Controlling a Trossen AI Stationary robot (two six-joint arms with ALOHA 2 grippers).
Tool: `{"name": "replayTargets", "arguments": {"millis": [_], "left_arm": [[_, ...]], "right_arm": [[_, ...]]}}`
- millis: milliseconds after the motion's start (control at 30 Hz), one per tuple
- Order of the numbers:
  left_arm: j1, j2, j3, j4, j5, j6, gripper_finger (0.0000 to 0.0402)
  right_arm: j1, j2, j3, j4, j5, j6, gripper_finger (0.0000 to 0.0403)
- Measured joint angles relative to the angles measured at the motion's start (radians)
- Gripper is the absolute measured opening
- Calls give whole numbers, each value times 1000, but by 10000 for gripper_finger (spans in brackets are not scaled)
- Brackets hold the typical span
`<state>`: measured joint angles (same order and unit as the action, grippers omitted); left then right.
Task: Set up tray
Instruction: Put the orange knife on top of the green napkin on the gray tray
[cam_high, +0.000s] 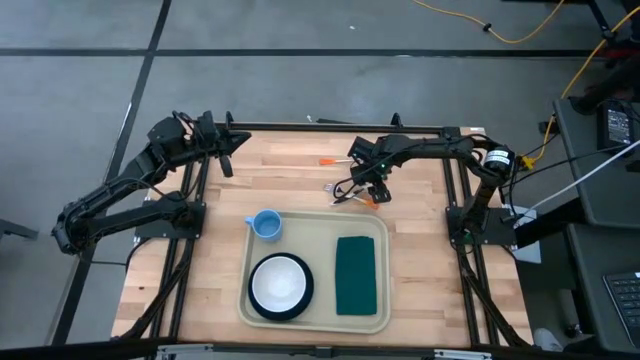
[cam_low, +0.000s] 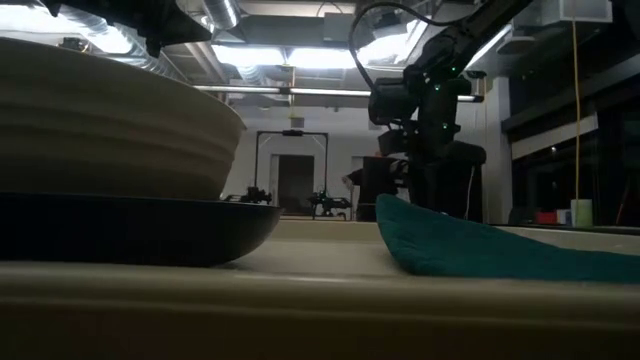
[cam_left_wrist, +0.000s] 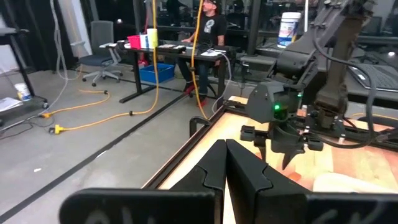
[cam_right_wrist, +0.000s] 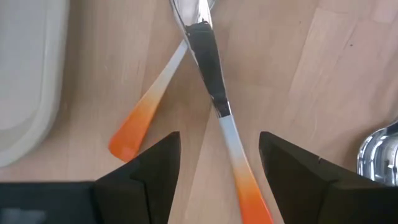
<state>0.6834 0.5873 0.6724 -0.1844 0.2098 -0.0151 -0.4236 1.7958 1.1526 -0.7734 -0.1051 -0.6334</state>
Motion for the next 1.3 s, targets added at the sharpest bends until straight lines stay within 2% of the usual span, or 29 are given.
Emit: {"name": "replayTargets", "arguments": {"millis": [367,733,900,1233,1300], "left_arm": [[0,0,0,0,-4,-1,4],[0,0,0,-2,-5,-8,4],[0,0,0,-3,-6,-8,4],[0,0,0,-3,-7,-8,4],[0,0,0,-3,-7,-8,4]], "right_arm": [[-8,70,-18,0,10,0,222],[-12,75,-18,26,55,0,212],[-12,75,-18,31,71,0,171],[-12,75,-17,30,69,0,42],[-12,75,-16,31,69,0,39]]}}
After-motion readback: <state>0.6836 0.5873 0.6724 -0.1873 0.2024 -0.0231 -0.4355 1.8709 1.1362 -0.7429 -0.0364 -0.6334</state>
